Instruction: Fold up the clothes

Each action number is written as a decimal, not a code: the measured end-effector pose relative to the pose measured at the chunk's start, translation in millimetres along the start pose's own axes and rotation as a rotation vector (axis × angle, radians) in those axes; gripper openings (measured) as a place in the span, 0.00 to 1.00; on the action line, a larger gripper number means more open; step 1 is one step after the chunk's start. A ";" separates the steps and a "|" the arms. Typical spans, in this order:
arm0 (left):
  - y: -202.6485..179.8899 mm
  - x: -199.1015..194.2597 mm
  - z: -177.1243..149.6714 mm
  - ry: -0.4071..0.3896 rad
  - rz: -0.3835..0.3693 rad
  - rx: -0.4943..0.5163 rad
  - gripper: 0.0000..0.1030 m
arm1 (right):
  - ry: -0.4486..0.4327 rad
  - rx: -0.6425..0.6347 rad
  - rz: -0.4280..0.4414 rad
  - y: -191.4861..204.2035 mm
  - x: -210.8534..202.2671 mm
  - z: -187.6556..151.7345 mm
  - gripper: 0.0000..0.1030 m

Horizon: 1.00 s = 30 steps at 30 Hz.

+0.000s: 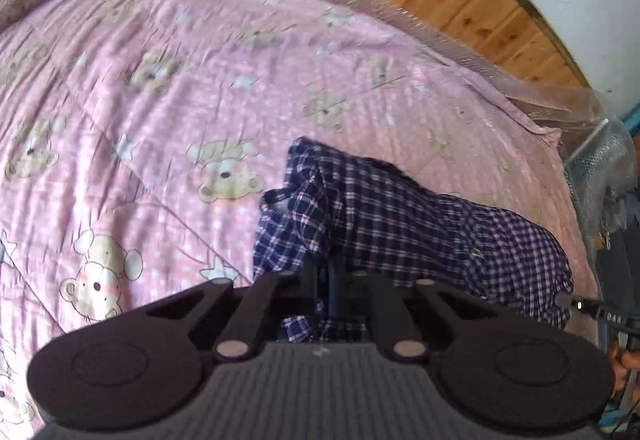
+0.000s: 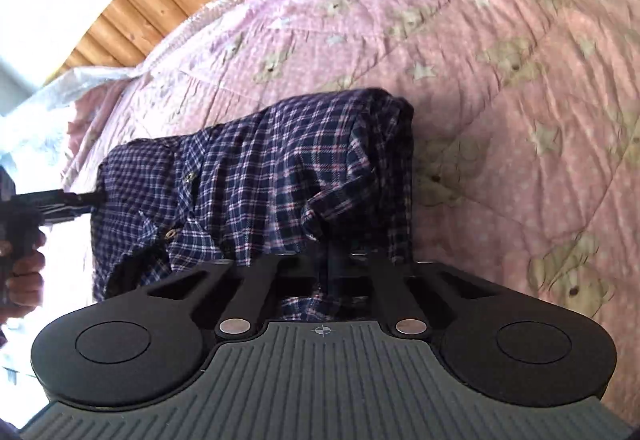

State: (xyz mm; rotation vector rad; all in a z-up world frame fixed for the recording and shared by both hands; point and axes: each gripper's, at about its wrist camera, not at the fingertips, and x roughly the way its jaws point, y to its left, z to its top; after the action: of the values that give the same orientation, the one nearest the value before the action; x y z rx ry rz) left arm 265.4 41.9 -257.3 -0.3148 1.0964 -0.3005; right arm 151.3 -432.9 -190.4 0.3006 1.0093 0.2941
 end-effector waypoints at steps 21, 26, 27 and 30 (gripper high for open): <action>-14.4 -27.3 19.5 0.004 0.122 0.353 0.89 | -0.030 0.600 0.211 -80.0 -46.1 -67.2 0.59; -52.6 49.3 66.2 0.078 0.003 0.515 0.91 | 0.009 0.725 0.275 -58.5 -5.5 -104.0 0.67; -60.8 68.8 70.5 0.116 -0.011 0.559 0.91 | -0.003 0.739 0.275 -55.5 0.9 -106.1 0.68; -71.8 113.5 64.2 0.251 -0.045 0.660 0.91 | -0.068 0.781 0.275 -48.8 19.1 -105.4 0.75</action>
State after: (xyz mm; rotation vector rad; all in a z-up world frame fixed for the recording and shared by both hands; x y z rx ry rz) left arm 365.7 -61.6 -294.7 0.2947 1.1712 -0.7328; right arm 75.2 -459.1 -276.4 1.1549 0.9816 0.1223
